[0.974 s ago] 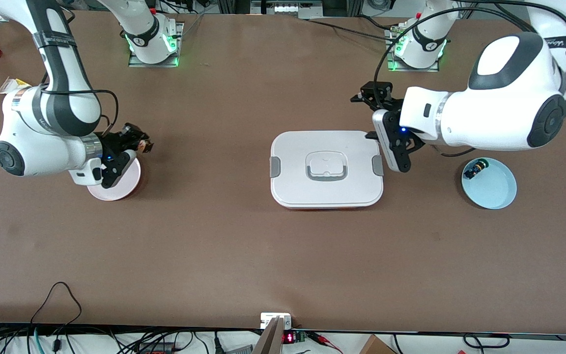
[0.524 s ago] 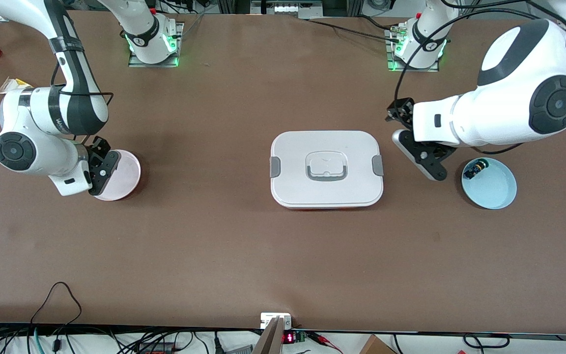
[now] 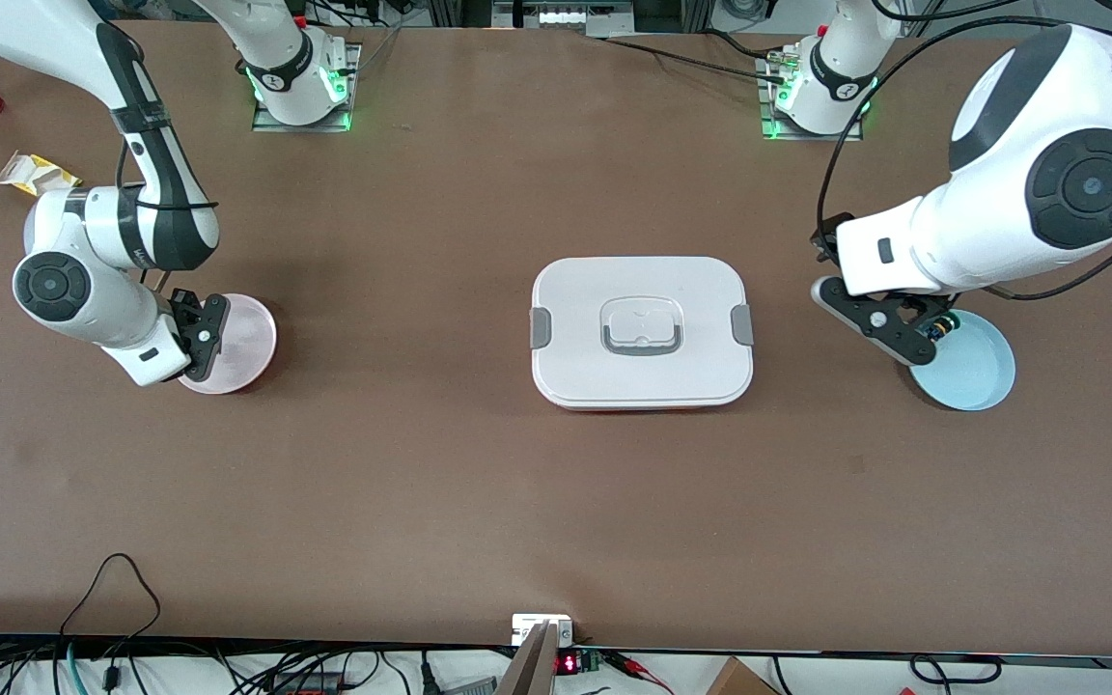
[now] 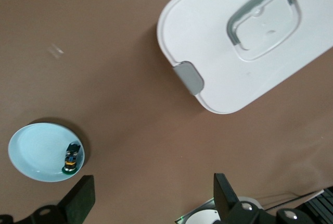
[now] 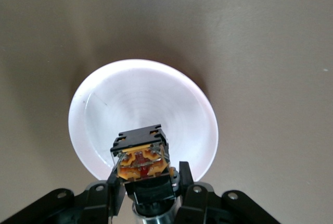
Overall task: Transfer orange switch to right arm and place
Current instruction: 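Lower the switch into the pink dish with the right gripper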
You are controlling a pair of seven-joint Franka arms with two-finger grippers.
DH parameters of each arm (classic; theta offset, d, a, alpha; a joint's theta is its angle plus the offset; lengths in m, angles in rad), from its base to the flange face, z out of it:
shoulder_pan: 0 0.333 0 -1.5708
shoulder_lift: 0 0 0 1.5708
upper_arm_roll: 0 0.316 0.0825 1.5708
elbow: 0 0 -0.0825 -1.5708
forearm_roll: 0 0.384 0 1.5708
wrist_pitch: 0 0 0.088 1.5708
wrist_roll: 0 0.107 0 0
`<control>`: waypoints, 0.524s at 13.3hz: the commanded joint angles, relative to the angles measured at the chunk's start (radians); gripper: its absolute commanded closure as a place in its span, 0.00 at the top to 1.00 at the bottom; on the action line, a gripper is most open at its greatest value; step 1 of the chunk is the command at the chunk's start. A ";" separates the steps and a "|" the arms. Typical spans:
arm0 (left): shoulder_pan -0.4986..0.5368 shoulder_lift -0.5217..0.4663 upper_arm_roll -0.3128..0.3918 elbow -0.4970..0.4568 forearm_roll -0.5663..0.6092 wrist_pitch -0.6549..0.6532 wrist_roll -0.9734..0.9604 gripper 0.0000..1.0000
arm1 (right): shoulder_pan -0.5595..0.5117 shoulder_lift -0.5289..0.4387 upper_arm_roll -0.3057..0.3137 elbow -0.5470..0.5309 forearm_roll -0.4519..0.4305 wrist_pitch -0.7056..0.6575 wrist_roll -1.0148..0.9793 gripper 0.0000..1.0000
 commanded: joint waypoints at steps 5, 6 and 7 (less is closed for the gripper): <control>-0.153 -0.071 0.331 0.042 -0.024 0.002 -0.267 1.00 | -0.032 0.013 0.007 -0.170 -0.016 0.241 -0.024 0.21; -0.198 -0.121 0.423 -0.017 -0.093 0.043 -0.270 1.00 | -0.040 0.019 0.007 -0.187 -0.017 0.275 -0.036 0.21; -0.206 -0.190 0.487 -0.103 -0.171 0.089 -0.270 1.00 | -0.049 0.032 0.007 -0.201 -0.016 0.315 -0.062 0.21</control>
